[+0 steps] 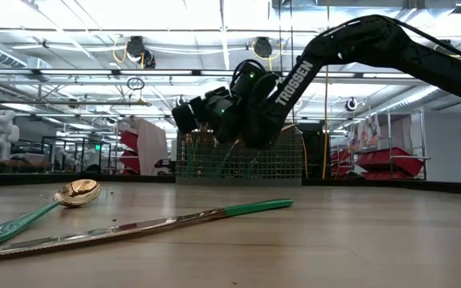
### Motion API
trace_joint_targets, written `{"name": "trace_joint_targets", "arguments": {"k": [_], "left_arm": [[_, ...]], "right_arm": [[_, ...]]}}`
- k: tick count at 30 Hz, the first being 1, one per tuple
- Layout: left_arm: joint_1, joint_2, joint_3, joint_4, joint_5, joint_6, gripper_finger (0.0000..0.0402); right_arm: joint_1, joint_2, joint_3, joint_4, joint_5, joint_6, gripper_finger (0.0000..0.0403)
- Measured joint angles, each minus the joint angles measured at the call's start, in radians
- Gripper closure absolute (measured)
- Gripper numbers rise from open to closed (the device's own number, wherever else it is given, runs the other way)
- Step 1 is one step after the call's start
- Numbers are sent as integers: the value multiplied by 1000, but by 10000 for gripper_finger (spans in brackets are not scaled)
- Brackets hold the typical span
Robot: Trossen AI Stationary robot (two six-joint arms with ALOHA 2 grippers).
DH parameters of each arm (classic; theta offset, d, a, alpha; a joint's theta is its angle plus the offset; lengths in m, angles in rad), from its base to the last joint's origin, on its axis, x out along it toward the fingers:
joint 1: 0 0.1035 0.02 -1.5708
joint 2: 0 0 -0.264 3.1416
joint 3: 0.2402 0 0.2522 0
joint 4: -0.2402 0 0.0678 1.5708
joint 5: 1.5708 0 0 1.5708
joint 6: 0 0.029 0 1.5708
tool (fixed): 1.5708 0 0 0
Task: Sort silverware
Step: Put the green knife into the gray silverware organizer
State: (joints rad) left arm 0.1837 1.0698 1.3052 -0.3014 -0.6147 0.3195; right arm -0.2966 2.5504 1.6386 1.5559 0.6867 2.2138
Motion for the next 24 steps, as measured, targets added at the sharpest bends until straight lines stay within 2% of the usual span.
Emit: {"name": "trace_joint_targets", "arguments": {"k": [4, 6, 10, 13, 16, 19, 21, 24], "left_arm": [[0, 0, 0, 0, 0, 0, 391], [0, 0, 0, -5, 0, 0, 391], [0, 0, 0, -58, 25, -10, 391], [0, 0, 0, -107, 92, -41, 391], [0, -12, 0, -134, 185, -73, 391], [-3, -40, 20, -173, 327, -120, 391], [-3, -59, 50, -248, 426, -155, 391], [-3, -85, 81, -416, 507, -184, 391]], "right_arm": [[0, -4, 0, 11, -19, -42, 286], [-1, -21, -2, 11, -116, -119, 283], [-4, -113, -2, 12, -482, -433, 278], [-5, -205, -1, 9, -778, -715, 277], [-10, -308, 0, -77, -1124, -855, 277], [-2, -411, 0, -296, -1503, -884, 277], [23, -481, 0, -520, -1706, -931, 277], [72, -588, 0, -961, -1855, -1109, 277]]}}
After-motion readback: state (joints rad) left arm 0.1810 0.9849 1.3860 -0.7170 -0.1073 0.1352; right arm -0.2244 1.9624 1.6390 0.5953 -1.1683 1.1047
